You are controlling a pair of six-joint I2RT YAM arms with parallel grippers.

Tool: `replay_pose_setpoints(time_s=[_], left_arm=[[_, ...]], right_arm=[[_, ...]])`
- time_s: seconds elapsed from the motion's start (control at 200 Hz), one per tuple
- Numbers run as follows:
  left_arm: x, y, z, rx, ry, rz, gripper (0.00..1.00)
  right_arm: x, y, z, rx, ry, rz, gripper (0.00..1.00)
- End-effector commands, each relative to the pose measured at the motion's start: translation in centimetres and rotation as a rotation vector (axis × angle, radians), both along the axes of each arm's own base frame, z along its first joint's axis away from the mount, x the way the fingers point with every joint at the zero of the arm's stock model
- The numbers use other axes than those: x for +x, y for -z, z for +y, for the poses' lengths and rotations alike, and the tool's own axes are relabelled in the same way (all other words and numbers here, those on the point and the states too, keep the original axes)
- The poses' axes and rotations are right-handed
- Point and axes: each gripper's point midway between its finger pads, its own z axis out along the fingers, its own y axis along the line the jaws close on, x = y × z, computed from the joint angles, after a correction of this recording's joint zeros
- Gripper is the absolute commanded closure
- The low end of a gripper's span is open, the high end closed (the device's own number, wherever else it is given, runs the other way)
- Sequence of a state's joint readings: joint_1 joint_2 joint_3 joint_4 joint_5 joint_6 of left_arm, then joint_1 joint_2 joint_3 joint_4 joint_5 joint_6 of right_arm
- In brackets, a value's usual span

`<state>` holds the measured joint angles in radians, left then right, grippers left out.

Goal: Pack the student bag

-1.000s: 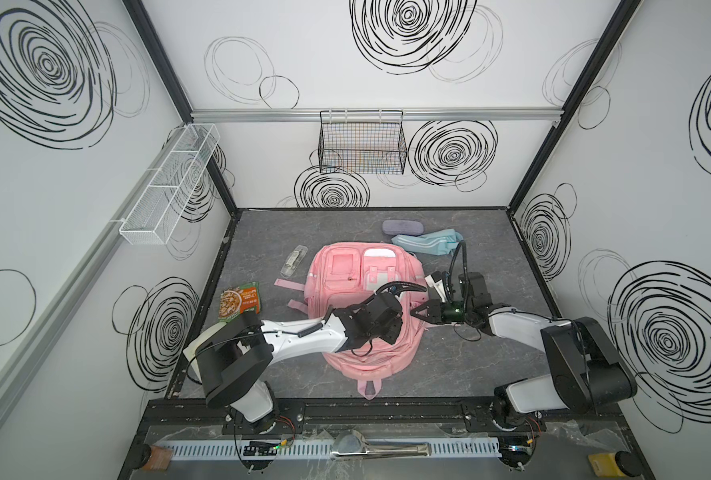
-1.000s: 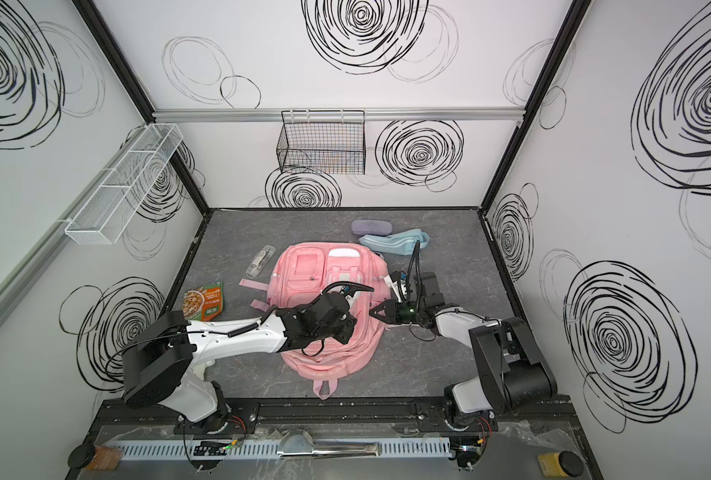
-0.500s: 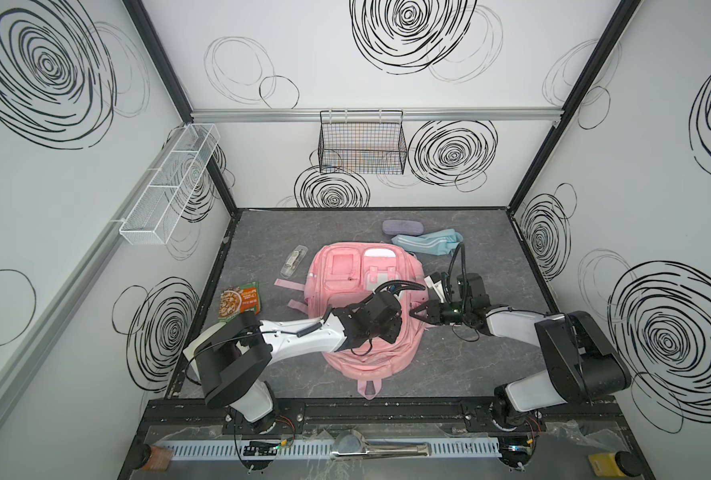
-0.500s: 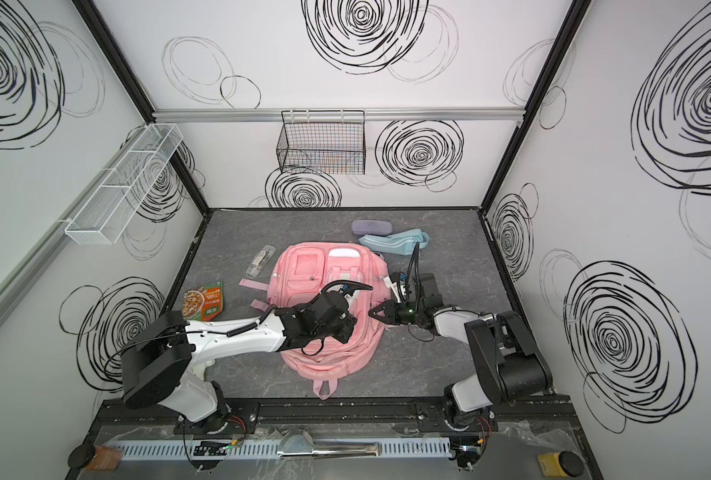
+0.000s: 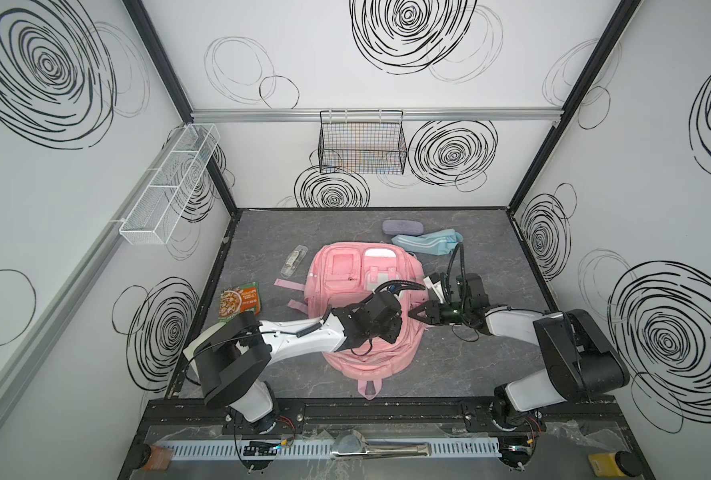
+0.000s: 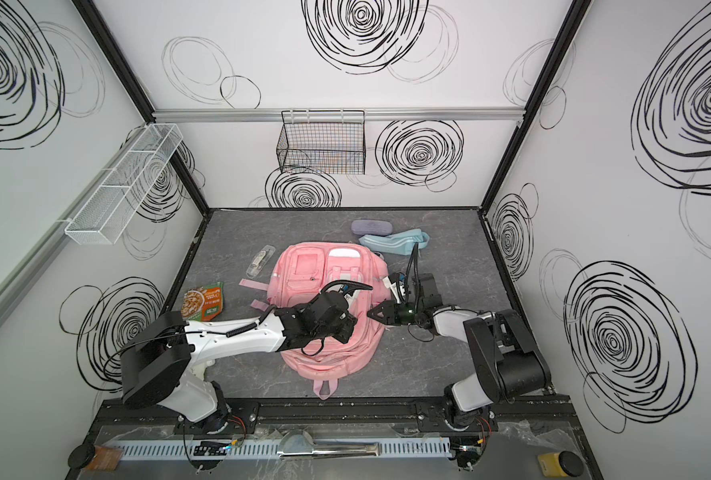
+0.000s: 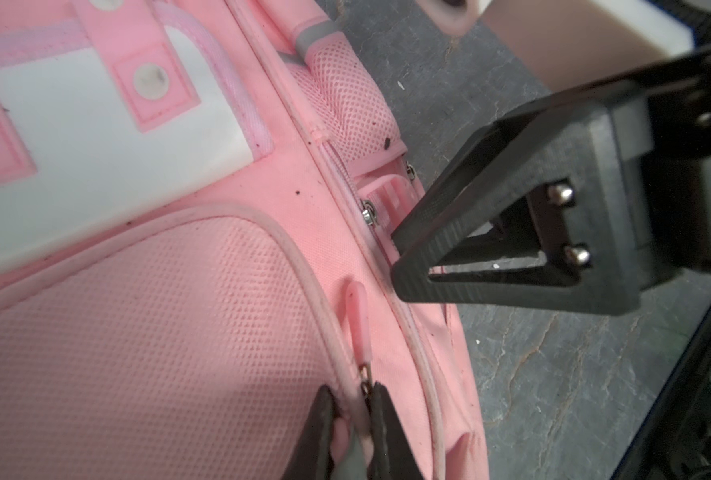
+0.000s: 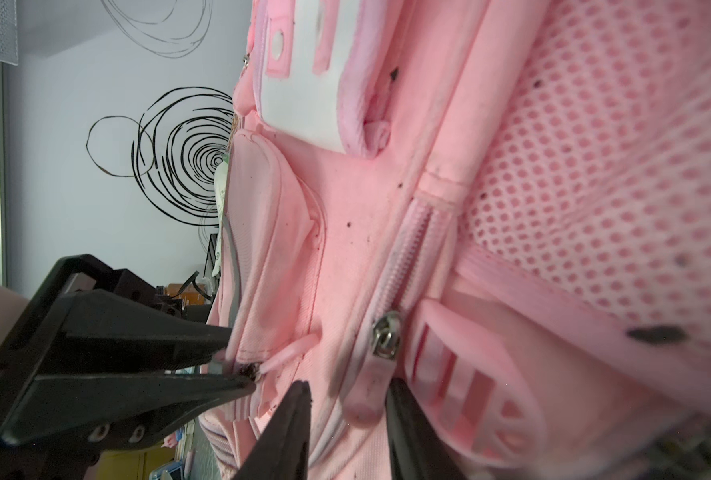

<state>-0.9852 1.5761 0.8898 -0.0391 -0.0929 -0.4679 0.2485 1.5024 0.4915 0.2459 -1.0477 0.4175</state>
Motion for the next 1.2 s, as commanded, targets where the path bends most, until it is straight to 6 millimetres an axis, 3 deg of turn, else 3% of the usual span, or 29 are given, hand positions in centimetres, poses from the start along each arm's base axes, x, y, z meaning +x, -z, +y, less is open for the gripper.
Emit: replay_pose_setpoints(time_s=[0.0, 0.175, 0.37, 0.735, 0.83, 1.056, 1.191], left_arm=[[0.2, -1.5, -0.3, -0.06, -0.013, -0.016, 1.0], [0.2, -1.4, -0.4, -0.061, -0.013, -0.013, 1.0], [0.2, -1.2, -0.1, -0.054, -0.018, -0.012, 1.0], [0.2, -0.5, 0.3, -0.044, -0.027, -0.001, 1.0], [0.3, -0.3, 0.5, -0.041, -0.032, 0.0, 1.0], [0.3, -1.0, 0.1, -0.073, -0.03, 0.007, 1.0], [0.9, -2.1, -0.3, -0.109, -0.039, 0.001, 1.0]], right_arm=[[0.5, 0.1, 0.3, 0.003, 0.001, 0.007, 0.61], [0.8, 0.4, 0.4, -0.012, -0.003, 0.018, 0.61], [0.3, 0.4, 0.4, -0.009, -0.022, 0.028, 0.75], [-0.1, 0.5, -0.7, -0.002, -0.027, 0.038, 0.8], [0.0, 0.1, -0.6, 0.013, -0.033, 0.032, 0.86], [0.2, 0.5, -0.9, -0.023, -0.021, 0.029, 1.0], [0.1, 0.5, -0.8, -0.048, -0.012, 0.02, 1.0]])
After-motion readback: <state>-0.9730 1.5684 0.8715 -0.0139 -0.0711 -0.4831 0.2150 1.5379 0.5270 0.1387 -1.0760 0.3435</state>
